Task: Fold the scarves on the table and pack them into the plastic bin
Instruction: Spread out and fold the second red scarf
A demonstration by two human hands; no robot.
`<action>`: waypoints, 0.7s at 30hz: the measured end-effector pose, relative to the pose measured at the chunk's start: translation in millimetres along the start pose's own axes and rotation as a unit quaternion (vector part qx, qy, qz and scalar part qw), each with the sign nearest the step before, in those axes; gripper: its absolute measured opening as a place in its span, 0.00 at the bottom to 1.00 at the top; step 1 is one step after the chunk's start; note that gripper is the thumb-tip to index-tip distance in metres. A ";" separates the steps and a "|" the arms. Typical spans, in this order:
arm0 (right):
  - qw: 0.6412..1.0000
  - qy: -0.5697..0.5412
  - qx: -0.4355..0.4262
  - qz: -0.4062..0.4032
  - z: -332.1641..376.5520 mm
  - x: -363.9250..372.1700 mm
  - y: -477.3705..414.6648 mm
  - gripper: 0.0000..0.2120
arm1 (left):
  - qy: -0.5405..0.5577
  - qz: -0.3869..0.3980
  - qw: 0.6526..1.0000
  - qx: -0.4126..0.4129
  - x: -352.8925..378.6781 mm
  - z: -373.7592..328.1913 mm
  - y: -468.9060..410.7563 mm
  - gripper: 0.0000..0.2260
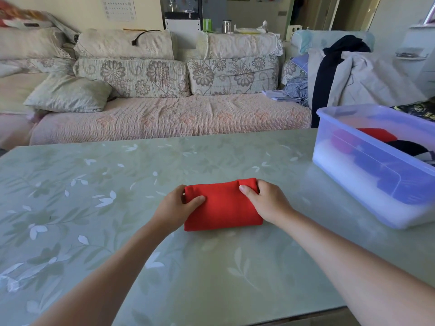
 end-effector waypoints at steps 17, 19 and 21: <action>0.921 0.342 -0.117 -0.148 52.8 18.3 -29.6 0.05 | -0.350 0.035 0.905 0.241 67.8 -57.3 -9.2 0.32; 0.918 0.320 -0.207 -0.111 61.4 34.4 -22.7 0.13 | -0.351 0.053 0.907 0.228 73.0 -47.5 -12.9 0.34; 0.933 0.286 -0.219 -0.014 57.5 50.6 -17.6 0.30 | -0.363 0.072 0.903 0.219 77.2 -42.4 -17.0 0.34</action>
Point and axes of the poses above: each hand's wrist, its own y-axis away from the middle knuckle, its own x-axis out of the palm, z = x × y, the point moved 9 cm from there along -y, towards the middle knuckle, and after that the axes turned 4 degrees about z, right-handed, at the moved point
